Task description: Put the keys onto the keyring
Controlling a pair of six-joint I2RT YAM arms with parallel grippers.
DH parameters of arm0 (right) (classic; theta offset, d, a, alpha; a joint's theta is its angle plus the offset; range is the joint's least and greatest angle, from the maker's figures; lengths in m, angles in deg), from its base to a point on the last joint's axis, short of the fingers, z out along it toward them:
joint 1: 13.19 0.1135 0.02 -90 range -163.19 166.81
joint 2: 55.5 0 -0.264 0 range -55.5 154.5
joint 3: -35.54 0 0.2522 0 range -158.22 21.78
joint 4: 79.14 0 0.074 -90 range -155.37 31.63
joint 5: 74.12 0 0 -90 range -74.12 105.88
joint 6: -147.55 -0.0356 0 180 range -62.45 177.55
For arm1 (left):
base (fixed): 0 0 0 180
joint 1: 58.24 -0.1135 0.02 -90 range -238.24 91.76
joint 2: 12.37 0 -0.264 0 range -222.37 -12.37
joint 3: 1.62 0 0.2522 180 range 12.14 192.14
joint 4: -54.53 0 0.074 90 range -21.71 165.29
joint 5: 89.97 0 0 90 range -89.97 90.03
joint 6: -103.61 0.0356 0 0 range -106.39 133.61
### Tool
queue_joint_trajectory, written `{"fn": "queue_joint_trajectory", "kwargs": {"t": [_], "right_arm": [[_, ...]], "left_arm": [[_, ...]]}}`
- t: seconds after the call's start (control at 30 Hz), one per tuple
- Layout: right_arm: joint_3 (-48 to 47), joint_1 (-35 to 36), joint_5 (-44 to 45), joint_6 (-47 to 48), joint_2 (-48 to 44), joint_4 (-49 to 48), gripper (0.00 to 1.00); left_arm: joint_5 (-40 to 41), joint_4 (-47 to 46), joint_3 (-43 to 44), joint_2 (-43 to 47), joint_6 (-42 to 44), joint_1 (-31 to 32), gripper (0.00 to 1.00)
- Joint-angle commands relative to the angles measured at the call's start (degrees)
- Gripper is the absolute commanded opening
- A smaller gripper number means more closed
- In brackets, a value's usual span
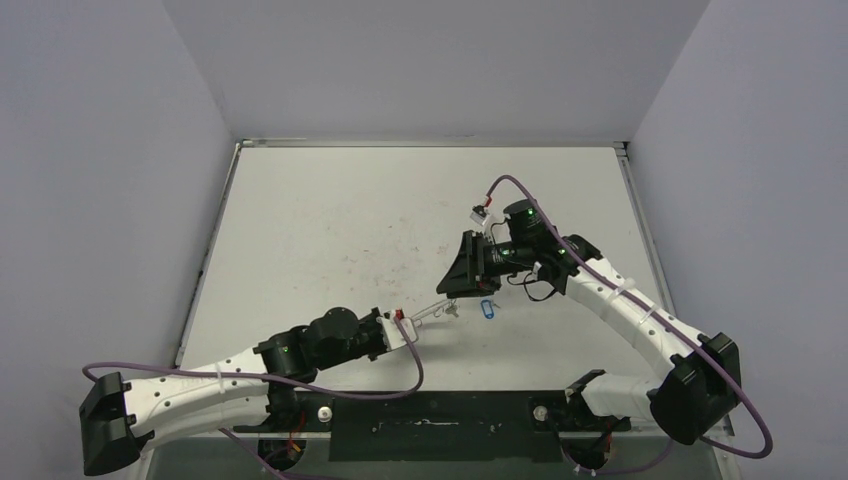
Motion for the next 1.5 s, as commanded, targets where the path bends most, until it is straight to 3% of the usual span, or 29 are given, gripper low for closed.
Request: {"fn": "queue_joint_trajectory", "kwargs": {"t": [0.0, 0.13, 0.27, 0.53, 0.87, 1.0, 1.47], "right_arm": [[-3.0, -0.8, 7.5, 4.1, -2.5, 2.3, 0.43], [-3.1, -0.8, 16.0, 5.8, -6.8, 3.4, 0.56], [0.1, -0.4, 22.3, 4.9, -13.5, 0.1, 0.6], [5.7, 6.9, 36.8, -1.2, -20.2, -1.6, 0.53], [2.2, 23.6, 55.6, -2.4, -11.7, -1.1, 0.49], [3.2, 25.3, 55.0, -2.9, -8.6, -4.3, 0.49], [18.9, 23.1, 42.5, -13.1, -9.4, -32.6, 0.49]], "left_arm": [[-1.4, -0.5, -0.6, 1.6, -0.8, 0.2, 0.0], [-0.6, -5.8, -1.7, 1.5, -6.5, 0.2, 0.0], [1.8, -10.0, -2.8, 0.9, -12.9, 0.1, 0.0], [7.7, -11.8, -1.1, -1.9, -24.7, 0.1, 0.0], [9.3, -11.7, 2.0, -5.9, -29.6, 0.2, 0.0], [10.3, -12.7, 1.8, -6.4, -33.2, 0.2, 0.0], [11.5, -20.1, 0.1, -6.4, -42.8, 0.1, 0.0]]}}
